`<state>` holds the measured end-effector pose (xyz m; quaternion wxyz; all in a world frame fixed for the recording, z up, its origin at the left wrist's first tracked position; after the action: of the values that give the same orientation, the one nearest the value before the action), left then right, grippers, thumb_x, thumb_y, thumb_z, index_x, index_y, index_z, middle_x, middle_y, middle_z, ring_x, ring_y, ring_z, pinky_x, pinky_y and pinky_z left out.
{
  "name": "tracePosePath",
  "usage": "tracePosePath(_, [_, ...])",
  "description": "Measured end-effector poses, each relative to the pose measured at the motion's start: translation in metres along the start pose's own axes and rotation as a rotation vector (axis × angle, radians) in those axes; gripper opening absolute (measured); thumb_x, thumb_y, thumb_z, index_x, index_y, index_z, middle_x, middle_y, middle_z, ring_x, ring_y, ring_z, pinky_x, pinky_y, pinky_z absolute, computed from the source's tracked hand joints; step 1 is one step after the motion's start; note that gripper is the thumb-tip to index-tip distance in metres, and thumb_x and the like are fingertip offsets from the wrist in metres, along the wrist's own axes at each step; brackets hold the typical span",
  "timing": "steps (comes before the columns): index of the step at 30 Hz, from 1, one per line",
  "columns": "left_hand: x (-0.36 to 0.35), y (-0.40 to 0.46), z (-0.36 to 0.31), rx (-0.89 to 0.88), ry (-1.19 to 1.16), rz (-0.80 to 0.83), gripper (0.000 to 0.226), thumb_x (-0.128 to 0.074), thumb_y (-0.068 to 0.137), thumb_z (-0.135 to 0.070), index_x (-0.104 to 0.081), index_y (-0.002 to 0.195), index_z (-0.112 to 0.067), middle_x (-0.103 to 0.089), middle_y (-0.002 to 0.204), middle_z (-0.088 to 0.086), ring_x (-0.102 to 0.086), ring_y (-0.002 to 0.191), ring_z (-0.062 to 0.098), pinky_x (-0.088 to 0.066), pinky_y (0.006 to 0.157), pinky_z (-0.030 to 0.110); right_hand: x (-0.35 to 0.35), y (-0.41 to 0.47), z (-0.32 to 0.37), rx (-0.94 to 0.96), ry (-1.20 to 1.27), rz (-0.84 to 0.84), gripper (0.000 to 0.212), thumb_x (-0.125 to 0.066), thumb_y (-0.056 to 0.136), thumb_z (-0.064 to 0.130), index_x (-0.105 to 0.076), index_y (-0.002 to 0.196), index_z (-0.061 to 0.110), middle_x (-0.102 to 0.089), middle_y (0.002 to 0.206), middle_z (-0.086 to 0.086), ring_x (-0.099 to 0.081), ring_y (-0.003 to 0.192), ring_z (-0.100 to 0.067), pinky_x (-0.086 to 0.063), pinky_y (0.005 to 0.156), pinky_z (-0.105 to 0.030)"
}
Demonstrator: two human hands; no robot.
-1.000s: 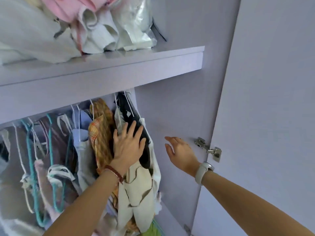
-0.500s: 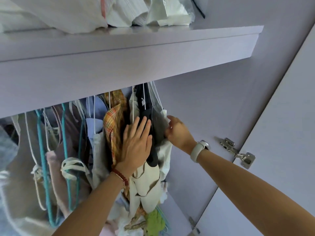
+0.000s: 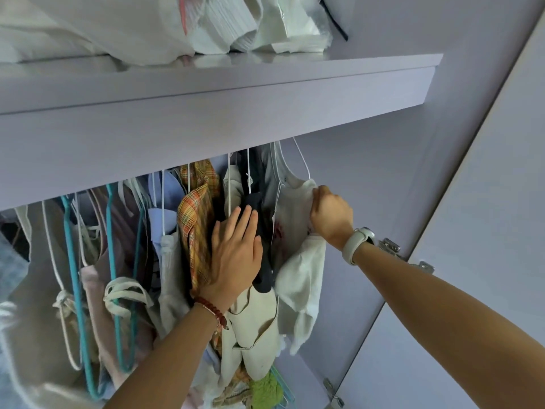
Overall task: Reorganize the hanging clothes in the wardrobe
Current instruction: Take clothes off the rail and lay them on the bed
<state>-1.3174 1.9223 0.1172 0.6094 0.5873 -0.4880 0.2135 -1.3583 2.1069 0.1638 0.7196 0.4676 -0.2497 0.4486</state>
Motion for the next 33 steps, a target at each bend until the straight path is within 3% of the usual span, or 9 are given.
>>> tracePosePath(8, [-0.005, -0.001, -0.020, 0.056, 0.077, 0.065, 0.056, -0.041, 0.093, -0.029, -0.026, 0.145, -0.014, -0.019, 0.154, 0.001, -0.003, 0.144, 0.019, 0.008, 0.109, 0.056, 0.037, -0.067, -0.051, -0.060, 0.018, -0.102, 0.029, -0.029, 0.099, 0.023, -0.047, 0.090, 0.002, -0.063, 0.079, -0.024, -0.057, 0.074, -0.045, -0.033, 0.061, -0.038])
tracePosePath(14, [0.002, -0.014, -0.102, -0.132, -0.149, -0.043, 0.055, -0.057, 0.087, -0.017, -0.039, 0.138, -0.004, -0.034, 0.147, 0.014, -0.024, 0.139, 0.030, -0.015, 0.109, 0.061, 0.076, -0.170, -0.113, -0.053, -0.030, -0.055, 0.026, -0.037, 0.097, 0.017, -0.056, 0.102, 0.000, -0.065, 0.076, -0.020, -0.060, 0.068, -0.043, -0.042, 0.058, -0.039])
tracePosePath(18, [-0.009, -0.026, -0.177, -0.306, -0.256, -0.013, 0.056, -0.051, 0.091, -0.024, -0.034, 0.140, -0.004, -0.031, 0.148, 0.017, -0.021, 0.139, 0.034, -0.009, 0.108, 0.060, 0.132, -0.254, -0.154, -0.047, -0.116, -0.117, 0.032, -0.038, 0.091, 0.022, -0.064, 0.089, 0.003, -0.060, 0.051, -0.005, -0.057, 0.044, -0.029, -0.044, 0.042, -0.027])
tracePosePath(20, [-0.022, -0.040, -0.220, -0.406, -0.258, 0.045, 0.049, -0.046, 0.093, -0.029, -0.041, 0.136, -0.005, -0.040, 0.143, 0.016, -0.024, 0.138, 0.034, -0.003, 0.107, 0.059, 0.163, -0.297, -0.177, -0.059, -0.226, -0.154, 0.033, -0.037, 0.086, 0.023, -0.065, 0.082, 0.006, -0.058, 0.047, 0.002, -0.054, 0.039, -0.021, -0.035, 0.035, -0.019])
tracePosePath(22, [-0.034, -0.066, -0.271, -0.536, -0.297, 0.118, 0.035, -0.042, 0.094, -0.027, -0.057, 0.117, -0.004, -0.060, 0.119, 0.016, -0.045, 0.125, 0.036, -0.013, 0.106, 0.059, 0.191, -0.344, -0.204, -0.121, -0.313, -0.161, 0.031, -0.038, 0.084, 0.023, -0.066, 0.080, 0.009, -0.060, 0.051, 0.005, -0.056, 0.041, -0.017, -0.034, 0.034, -0.019])
tracePosePath(25, [-0.046, -0.125, -0.346, -0.709, -0.473, 0.264, 0.019, -0.047, 0.094, -0.012, -0.057, 0.082, -0.002, -0.063, 0.074, 0.015, -0.061, 0.070, 0.038, -0.048, 0.067, 0.045, 0.234, -0.427, -0.247, -0.283, -0.404, -0.186, 0.029, -0.039, 0.085, 0.023, -0.064, 0.077, 0.009, -0.062, 0.058, 0.002, -0.059, 0.046, -0.019, -0.040, 0.037, -0.019])
tracePosePath(27, [-0.053, -0.170, -0.392, -0.773, -0.522, 0.422, 0.012, -0.053, 0.091, -0.008, -0.055, 0.080, -0.003, -0.061, 0.070, 0.014, -0.057, 0.061, 0.037, -0.042, 0.052, 0.037, 0.266, -0.489, -0.272, -0.446, -0.457, -0.220, 0.027, -0.042, 0.085, 0.020, -0.065, 0.077, 0.007, -0.063, 0.062, -0.003, -0.061, 0.052, -0.022, -0.045, 0.040, -0.023])
tracePosePath(30, [-0.055, -0.238, -0.466, -0.886, -0.639, 0.628, 0.017, -0.045, 0.096, -0.019, -0.056, 0.087, -0.008, -0.064, 0.079, 0.011, -0.058, 0.072, 0.038, -0.040, 0.058, 0.037, 0.316, -0.578, -0.294, -0.679, -0.537, -0.305, 0.014, -0.053, 0.081, 0.010, -0.066, 0.081, 0.004, -0.060, 0.065, -0.006, -0.059, 0.058, -0.027, -0.046, 0.052, -0.029])
tracePosePath(33, [-0.033, -0.290, -0.540, -0.966, -0.798, 0.722, 0.017, -0.042, 0.097, -0.025, -0.057, 0.094, -0.018, -0.060, 0.068, -0.004, -0.057, 0.060, 0.019, -0.037, 0.052, 0.024, 0.357, -0.652, -0.300, -0.858, -0.537, -0.408, 0.029, -0.041, 0.088, 0.020, -0.064, 0.084, 0.003, -0.059, 0.069, -0.008, -0.058, 0.062, -0.028, -0.047, 0.057, -0.032])
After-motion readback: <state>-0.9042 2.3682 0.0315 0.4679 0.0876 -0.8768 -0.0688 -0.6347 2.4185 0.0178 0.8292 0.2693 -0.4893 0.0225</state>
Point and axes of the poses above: each hand's wrist, its own y-axis towards the middle knuckle, its own x-axis out of the back of the hand, z = x × y, the point moved 6 cm from there along y, towards the middle knuckle
